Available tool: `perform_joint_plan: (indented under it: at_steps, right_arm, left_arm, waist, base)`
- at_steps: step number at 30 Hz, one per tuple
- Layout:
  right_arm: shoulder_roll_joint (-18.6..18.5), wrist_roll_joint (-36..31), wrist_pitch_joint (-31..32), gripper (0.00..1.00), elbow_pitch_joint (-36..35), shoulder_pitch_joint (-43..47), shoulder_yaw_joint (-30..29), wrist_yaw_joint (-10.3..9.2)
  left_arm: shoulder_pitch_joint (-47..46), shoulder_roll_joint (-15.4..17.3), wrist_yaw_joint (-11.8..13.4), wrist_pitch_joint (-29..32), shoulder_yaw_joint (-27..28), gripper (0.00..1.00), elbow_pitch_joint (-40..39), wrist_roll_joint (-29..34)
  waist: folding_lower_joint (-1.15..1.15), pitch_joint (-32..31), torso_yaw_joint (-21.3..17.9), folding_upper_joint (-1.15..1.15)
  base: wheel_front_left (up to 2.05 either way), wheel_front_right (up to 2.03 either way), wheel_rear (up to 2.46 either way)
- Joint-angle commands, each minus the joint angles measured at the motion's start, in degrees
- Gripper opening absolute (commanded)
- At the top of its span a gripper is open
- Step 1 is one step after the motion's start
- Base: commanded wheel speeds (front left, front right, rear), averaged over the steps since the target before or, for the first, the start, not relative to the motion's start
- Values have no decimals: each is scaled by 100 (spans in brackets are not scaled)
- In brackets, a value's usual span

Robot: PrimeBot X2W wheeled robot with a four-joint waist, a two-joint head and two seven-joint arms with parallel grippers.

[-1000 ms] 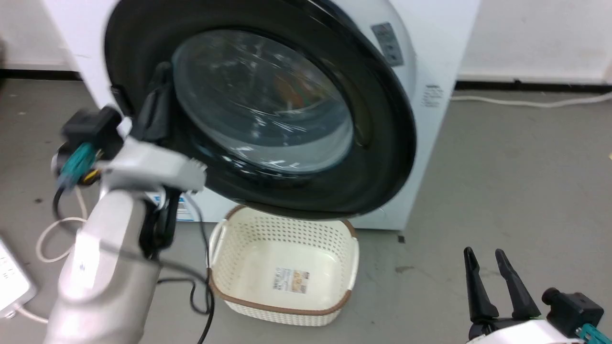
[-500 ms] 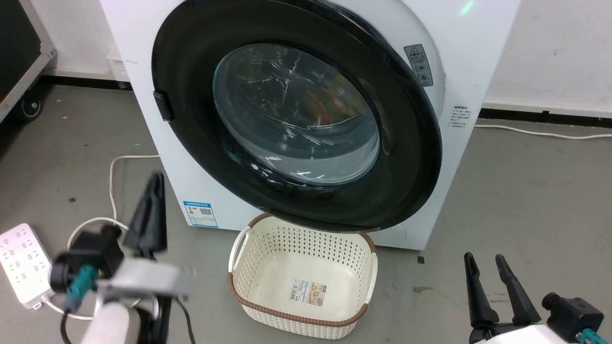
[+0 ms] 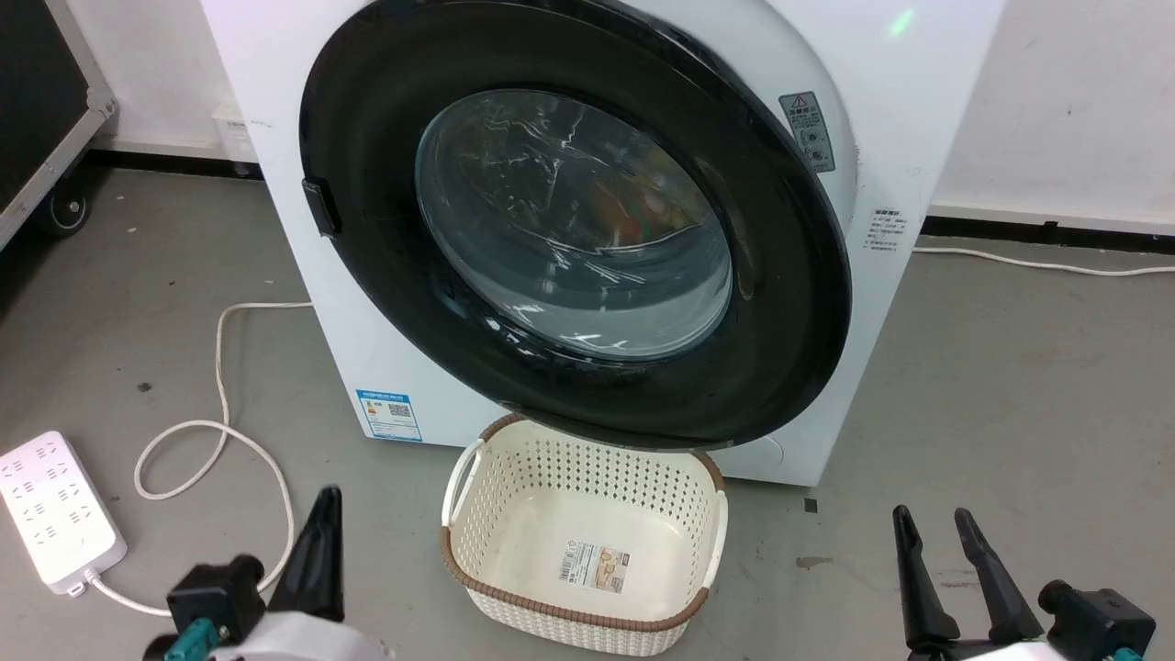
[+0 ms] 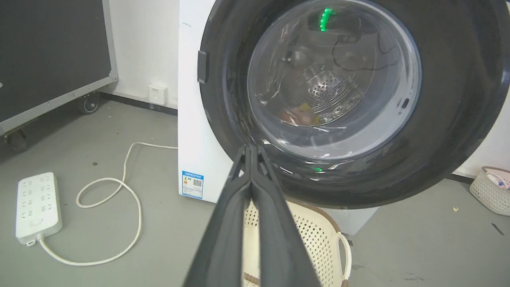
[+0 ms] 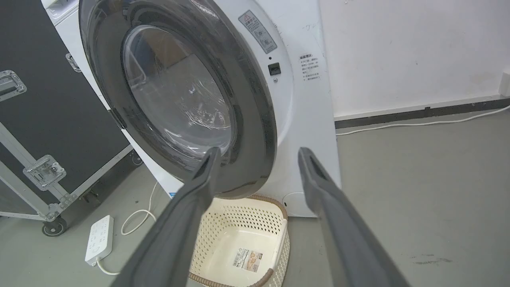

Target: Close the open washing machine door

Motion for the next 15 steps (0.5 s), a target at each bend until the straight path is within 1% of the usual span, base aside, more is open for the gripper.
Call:
perform_joint_plan:
  at_steps: [1, 5, 6, 7, 15]
  right_arm:
    - [1, -35, -26, 100, -2, 60, -1, 6]
    - [1, -129, -26, 100, 26, 67, 6, 6]
    - [1, -160, -26, 100, 34, 67, 6, 6]
    - [1, -229, -26, 100, 39, 68, 0, 6]
    - [1, -509, 12, 100, 57, 59, -49, 6]
  left_arm:
    - [88, -9, 32, 20, -6, 0, 49, -14]
    - [145, -36, 98, 19, -7, 0, 176, -26]
    - [141, -35, 115, 14, -12, 25, 192, -13]
    - [125, -29, 134, -3, -15, 100, 201, 5]
    - [52, 70, 220, -72, -94, 100, 141, 238]
  waist:
    - [0, 1, -4, 0]
    - [0, 8, 2, 0]
    - [0, 7, 8, 0]
    - [0, 8, 20, 0]
    - [0, 14, 39, 0]
  base:
    - [0, 0, 0]
    - [0, 0, 0]
    - [0, 0, 0]
    - [0, 0, 0]
    - [0, 0, 0]
